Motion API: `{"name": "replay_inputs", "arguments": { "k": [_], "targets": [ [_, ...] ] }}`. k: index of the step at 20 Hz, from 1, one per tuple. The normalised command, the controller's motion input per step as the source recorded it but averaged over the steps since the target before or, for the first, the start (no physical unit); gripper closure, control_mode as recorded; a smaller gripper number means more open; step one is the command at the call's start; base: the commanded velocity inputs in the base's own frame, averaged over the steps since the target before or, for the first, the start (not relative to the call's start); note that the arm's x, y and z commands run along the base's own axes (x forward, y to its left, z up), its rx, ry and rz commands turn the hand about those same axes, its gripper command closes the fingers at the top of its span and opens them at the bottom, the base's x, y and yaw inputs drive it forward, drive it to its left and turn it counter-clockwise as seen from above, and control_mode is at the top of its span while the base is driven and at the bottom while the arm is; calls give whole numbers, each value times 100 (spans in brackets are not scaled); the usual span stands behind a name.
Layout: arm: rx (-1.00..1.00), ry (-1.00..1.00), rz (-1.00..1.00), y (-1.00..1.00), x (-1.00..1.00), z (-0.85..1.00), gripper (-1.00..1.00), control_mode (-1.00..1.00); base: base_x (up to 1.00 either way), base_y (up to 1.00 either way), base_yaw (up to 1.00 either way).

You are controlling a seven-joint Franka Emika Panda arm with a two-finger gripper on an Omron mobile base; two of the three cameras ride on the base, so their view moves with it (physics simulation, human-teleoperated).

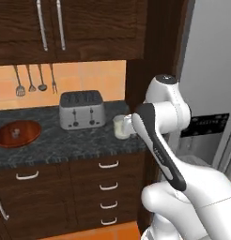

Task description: Grab a lemon wedge from the fridge and one ice cube from the ice bowl, and put them in the glass of lemonade.

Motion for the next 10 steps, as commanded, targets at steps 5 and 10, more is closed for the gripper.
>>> {"name": "replay_inputs", "arguments": {
  "k": [5, 10],
  "targets": [
    [0, 0, 0, 0, 0, 0, -100, 100, 81, 100, 15],
    [0, 0, 0, 0, 0, 0, -100, 100, 74, 100, 2]
  ]
}}
